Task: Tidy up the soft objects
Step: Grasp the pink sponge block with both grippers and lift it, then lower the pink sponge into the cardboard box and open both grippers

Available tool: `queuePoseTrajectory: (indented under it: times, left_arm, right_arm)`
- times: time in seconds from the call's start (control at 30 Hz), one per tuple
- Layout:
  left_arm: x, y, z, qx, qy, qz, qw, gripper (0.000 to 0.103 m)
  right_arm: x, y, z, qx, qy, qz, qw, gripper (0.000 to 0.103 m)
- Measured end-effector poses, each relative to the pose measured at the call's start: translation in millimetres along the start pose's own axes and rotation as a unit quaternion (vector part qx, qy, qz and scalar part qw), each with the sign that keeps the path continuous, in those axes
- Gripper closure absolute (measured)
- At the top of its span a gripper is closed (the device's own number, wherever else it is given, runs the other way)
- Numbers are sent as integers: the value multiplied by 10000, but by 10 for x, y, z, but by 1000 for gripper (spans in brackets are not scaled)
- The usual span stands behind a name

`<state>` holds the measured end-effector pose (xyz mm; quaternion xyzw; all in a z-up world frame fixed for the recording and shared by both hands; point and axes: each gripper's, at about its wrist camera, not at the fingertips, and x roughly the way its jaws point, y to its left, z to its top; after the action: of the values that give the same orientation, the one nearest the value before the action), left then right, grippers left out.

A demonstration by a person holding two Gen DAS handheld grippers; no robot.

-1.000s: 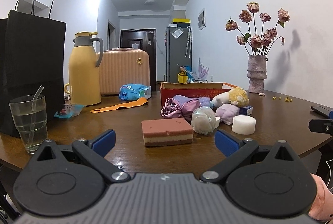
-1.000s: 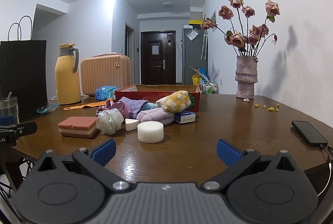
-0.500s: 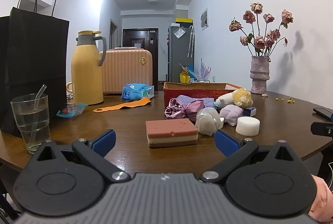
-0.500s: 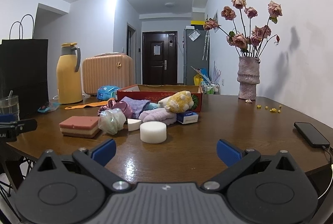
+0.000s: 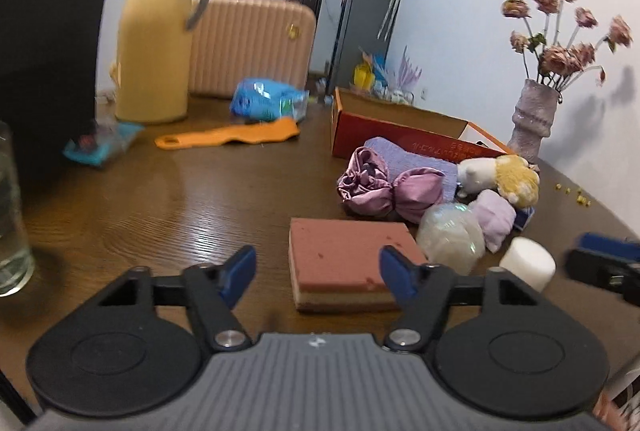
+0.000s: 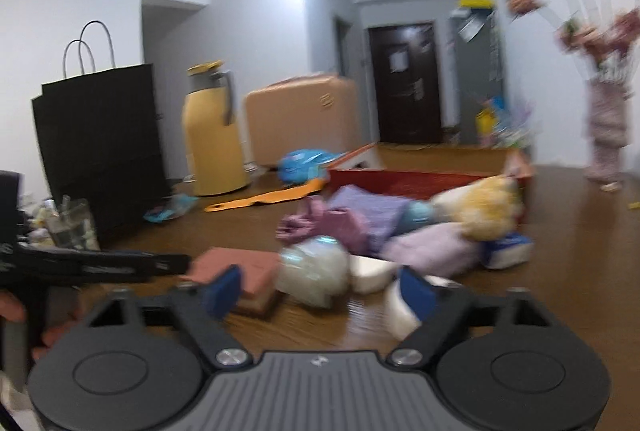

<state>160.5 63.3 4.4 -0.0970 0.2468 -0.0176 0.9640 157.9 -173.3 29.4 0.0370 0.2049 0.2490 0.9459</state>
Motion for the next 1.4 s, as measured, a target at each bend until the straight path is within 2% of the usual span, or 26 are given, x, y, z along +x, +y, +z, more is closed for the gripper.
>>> queuePoseTrajectory:
  times: [0.03,0.13,0.17,0.2,0.3,0.33,0.37,0.4,0.47,0.53,0.63,0.7,0.77,0.83,0.93,1.0,1.07,1.13,1.23,1.33,1.4]
  left_arm:
    - [70,58,41,-126,108,-64,9998,39]
    - [231,197,127,-362,380,-275,9982,43]
    - [282,223,146,-427,480,-315,9974,49]
    - [335,257,163,-487,597,-346,9964,55]
    - [435,325,177,-668,840,-487,9930,64]
    - [441,341,189,-718,886,-584,9918,67]
    - [446,356,204,-766,936,-727,9900,75]
    - [442,353,216,-787,970,-693,9897,75]
    - [403,314,266,-723,918,-661,9909,76]
    - [287,235,392,-657,712,-704,9928,76]
    - [193,76,721,-547,276,-947,9936,76]
    - [260,-51,1021,-460,65,-1166,9921,76]
    - [439,-184,1335,-432,4,-1297,9906,76]
    - [694,-340,1644,-378,-96,-1364,9899,76]
    - [1252,-542,2120,-323,4,-1459,9888,77]
    - [1726,-633,2386,-217,208,-1506,9881,77]
    - [2334,-608,2585,-331,624,-1492,9863,77]
    - [2871,-556,2662,-486,969,-1373,9846,77]
    - [3537,-560,2670,-325,1381,-994,9849,77]
    - [3958,-621,2625,80,1574,-614,9856,77]
    - [4126,-571,2623,133,1637,-472,9853,73]
  right_arm:
    - [130,14,44,147,120,173,9997,44]
    - [576,61,118,581,569,702,9942,54]
    - [689,103,111,609,637,789,9930,56]
    - [799,125,107,616,715,783,9925,56]
    - [1115,125,92,791,916,703,9902,58]
    - [1194,105,83,883,986,742,9884,62]
    - [1267,85,67,998,1075,788,9860,66]
    - [1305,82,52,1104,1132,887,9834,71]
    - [1308,80,51,1129,1145,949,9824,72]
    - [1210,101,142,975,1052,953,9851,73]
    - [957,68,438,824,527,909,9910,73]
    - [869,-46,719,783,150,827,9934,73]
    - [879,-213,1002,726,-39,740,9946,74]
    - [997,-419,1283,748,-87,644,9951,74]
    - [1300,-749,1697,761,-54,391,9963,74]
    - [1590,-993,1932,813,50,234,9964,74]
    - [2018,-1262,2117,870,341,97,9956,74]
    - [2446,-1518,2189,1048,690,-6,9921,74]
    - [3168,-1889,2154,1426,1270,-111,9815,74]
    - [3758,-2065,2089,1603,1598,-234,9738,74]
    - [3997,-2116,2077,1631,1707,-283,9713,74]
